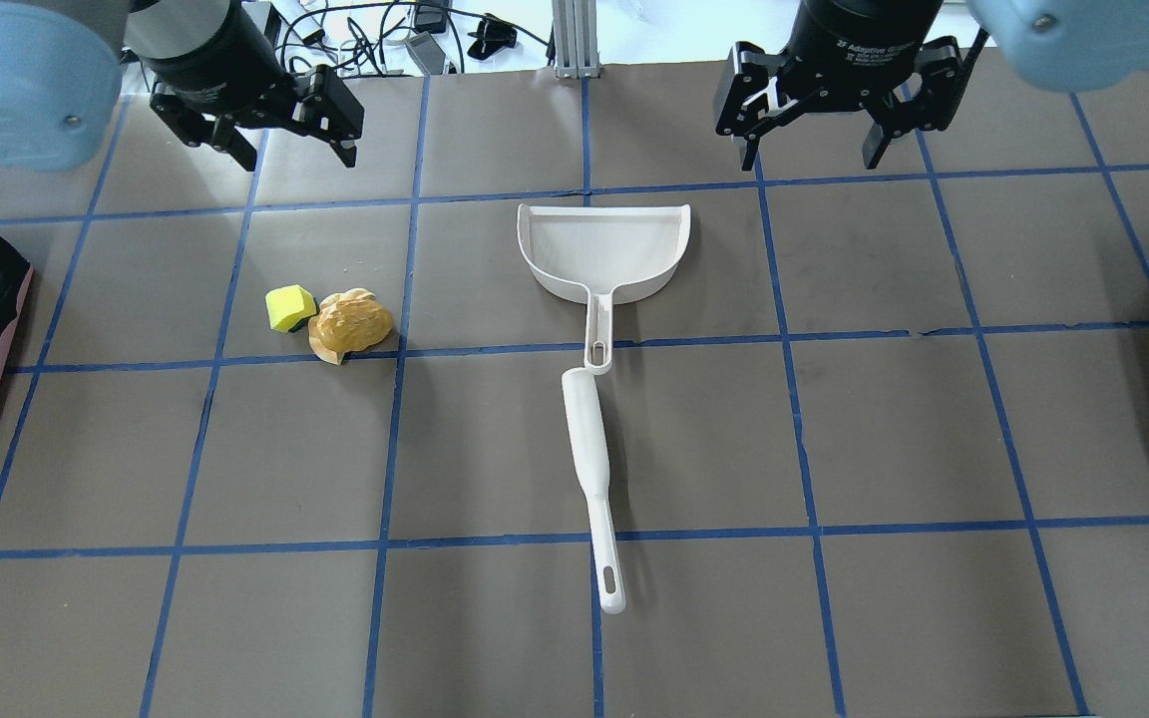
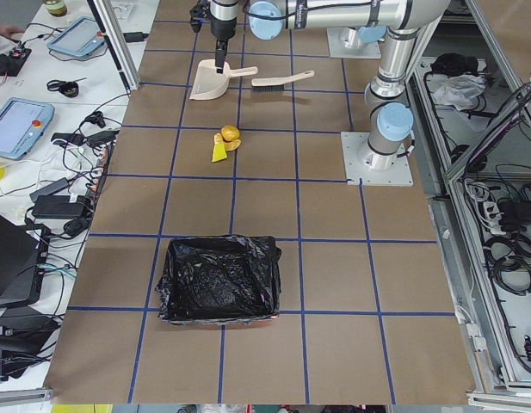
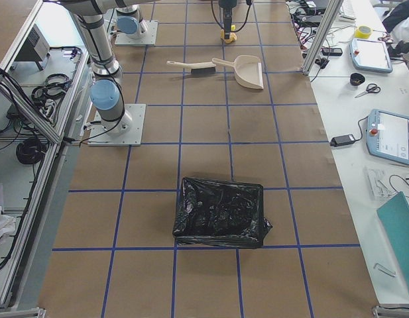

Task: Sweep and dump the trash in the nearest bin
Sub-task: 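Lower the left gripper to the dustpan while the right lowers to the brush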

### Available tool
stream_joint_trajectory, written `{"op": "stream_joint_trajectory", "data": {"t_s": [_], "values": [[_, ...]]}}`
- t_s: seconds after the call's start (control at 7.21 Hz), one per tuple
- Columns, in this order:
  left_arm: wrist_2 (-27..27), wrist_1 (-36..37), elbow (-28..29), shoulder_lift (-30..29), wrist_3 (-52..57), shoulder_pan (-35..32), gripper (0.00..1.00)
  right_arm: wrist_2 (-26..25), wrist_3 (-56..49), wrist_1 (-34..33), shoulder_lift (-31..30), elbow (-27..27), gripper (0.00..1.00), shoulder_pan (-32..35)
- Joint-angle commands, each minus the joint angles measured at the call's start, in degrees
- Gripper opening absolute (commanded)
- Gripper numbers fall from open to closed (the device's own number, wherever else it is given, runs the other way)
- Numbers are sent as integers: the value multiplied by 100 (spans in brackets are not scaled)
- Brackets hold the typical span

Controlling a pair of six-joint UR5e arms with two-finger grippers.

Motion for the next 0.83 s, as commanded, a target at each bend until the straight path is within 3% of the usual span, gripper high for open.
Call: {"op": "stream_joint_trajectory", "data": {"t_s": [0.0,0.42,0.69], "values": [[12,43,412,-445,-445,-468,100,52,0,341,-55,33,100,123],[47,806,431,-1122,-1360,-1120,100,95,945,643,-188,593,100,1351],[65,1097,431,-1465,-1800,-1383,100,366,862,572,-520,1146,100,1661]]}}
